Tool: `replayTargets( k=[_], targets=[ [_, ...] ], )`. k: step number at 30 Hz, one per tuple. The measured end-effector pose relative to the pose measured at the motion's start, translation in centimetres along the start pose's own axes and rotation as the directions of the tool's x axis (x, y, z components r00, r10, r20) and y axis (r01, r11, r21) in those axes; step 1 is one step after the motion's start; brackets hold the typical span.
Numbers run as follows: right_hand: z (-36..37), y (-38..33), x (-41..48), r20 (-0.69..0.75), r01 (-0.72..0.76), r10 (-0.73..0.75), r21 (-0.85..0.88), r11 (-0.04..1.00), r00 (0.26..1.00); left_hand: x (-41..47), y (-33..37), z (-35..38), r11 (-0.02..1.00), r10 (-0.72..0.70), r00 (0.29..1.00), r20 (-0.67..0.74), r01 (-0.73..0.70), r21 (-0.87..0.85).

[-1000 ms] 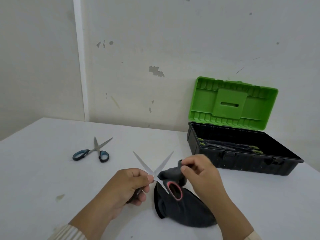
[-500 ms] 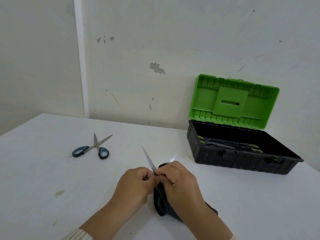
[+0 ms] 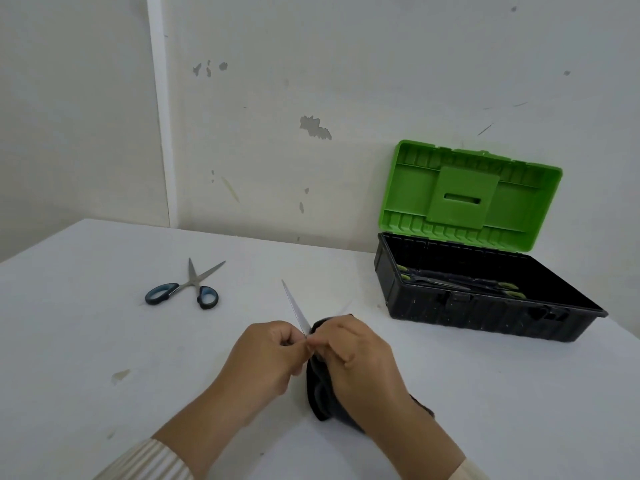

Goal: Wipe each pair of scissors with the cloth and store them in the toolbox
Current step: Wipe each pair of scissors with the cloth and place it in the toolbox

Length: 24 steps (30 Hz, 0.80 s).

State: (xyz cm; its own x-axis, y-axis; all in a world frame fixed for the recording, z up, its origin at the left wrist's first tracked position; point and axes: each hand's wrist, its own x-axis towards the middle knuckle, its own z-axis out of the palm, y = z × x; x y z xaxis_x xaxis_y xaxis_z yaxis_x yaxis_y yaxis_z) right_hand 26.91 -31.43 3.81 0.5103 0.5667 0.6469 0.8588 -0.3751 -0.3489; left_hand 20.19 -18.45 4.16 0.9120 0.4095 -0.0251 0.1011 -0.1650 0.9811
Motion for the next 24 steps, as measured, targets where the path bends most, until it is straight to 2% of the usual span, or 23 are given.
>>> replayTargets(
  k=[5,9,12,14,16,18,20,22,24],
  targets=[
    [-0.2,0.7,0.3,-0.049,-0.072,0.072,-0.002,0.997,0.996,-0.1,-0.1,0.1,1.0,0.011,1.0,0.003,-0.011,0.018],
    [0.5,0.4,-0.2,-0.027,-0.026,0.027,0.015,1.0,0.999,-0.1,0.1,-0.1,1.0,0.013,1.0,0.013,-0.013,0.027],
    [-0.6,2.7,0.5,-0.126,-0.23,0.234,0.045,0.972,0.964,-0.2,0.1,-0.1,0.995,0.022,0.998,0.053,-0.028,0.099],
    [-1.9,4.2,0.5,-0.204,-0.399,0.422,0.147,0.905,0.883,-0.4,0.2,0.1,0.994,0.007,0.997,0.079,-0.015,0.104],
    [-3.2,4.3,0.2,-0.308,-0.45,0.511,0.251,0.857,0.802,-0.5,0.3,0.1,0.997,-0.012,0.996,0.087,0.005,0.083],
    [-3.7,3.1,0.1,-0.308,-0.396,0.496,0.334,0.855,0.812,-0.5,0.4,0.0,0.997,-0.031,0.997,0.075,0.026,0.067],
    [-2.9,1.3,-0.1,-0.169,-0.329,0.405,0.351,0.877,0.899,-0.3,0.4,0.0,0.998,-0.048,0.997,0.053,0.046,0.04],
    [-1.4,-0.1,-0.4,-0.018,-0.196,0.203,0.188,0.962,0.979,-0.3,0.3,-0.1,0.998,-0.048,0.998,0.042,0.046,0.037],
    [-0.2,0.3,-0.5,0.021,-0.055,0.054,0.041,0.998,0.998,-0.3,0.3,-0.3,0.997,-0.024,0.999,0.049,0.021,0.068]
  ],
)
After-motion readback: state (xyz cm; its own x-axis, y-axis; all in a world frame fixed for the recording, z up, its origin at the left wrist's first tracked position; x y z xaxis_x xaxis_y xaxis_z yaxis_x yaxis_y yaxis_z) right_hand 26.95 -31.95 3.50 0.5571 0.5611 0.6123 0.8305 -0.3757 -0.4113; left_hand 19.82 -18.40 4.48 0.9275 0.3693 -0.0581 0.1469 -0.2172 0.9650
